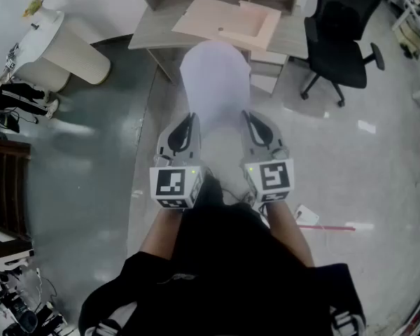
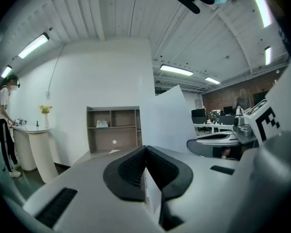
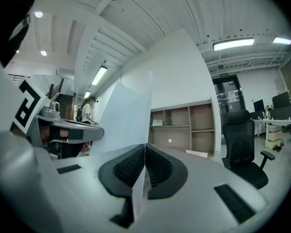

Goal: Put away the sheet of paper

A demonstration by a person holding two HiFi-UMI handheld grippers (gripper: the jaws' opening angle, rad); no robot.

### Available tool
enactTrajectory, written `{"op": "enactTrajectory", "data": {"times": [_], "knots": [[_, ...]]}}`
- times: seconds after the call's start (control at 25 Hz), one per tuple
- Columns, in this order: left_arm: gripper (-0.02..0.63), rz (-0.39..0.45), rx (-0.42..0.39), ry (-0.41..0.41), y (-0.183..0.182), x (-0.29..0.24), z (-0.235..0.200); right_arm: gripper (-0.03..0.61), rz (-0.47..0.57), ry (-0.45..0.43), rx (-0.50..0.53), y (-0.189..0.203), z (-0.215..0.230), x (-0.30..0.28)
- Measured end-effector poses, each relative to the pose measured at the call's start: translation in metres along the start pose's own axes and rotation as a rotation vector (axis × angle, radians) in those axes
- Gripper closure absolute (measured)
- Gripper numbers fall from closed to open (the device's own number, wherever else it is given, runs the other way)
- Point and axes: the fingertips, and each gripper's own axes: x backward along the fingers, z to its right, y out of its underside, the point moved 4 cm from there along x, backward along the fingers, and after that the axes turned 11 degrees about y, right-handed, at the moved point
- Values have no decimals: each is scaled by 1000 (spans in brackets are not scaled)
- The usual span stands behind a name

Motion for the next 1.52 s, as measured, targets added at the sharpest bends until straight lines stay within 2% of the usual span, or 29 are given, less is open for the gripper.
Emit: {"op": "enactTrajectory", "data": {"times": [0.4,1.08,1.28,1.52], "knots": [[568,2,28,10,4,-13,-52,561,-27,-4,26,-3,-25,-47],[568,11,50,50,7,-28,-189,561,-59,7,89,-14,-102,-156],[568,2,46,100,14,-27,-215,561,-76,12,92,-13,-124,-172],[568,2,79,115,21,-27,-228,561,-102,25,119,-6,-133,-178]]}}
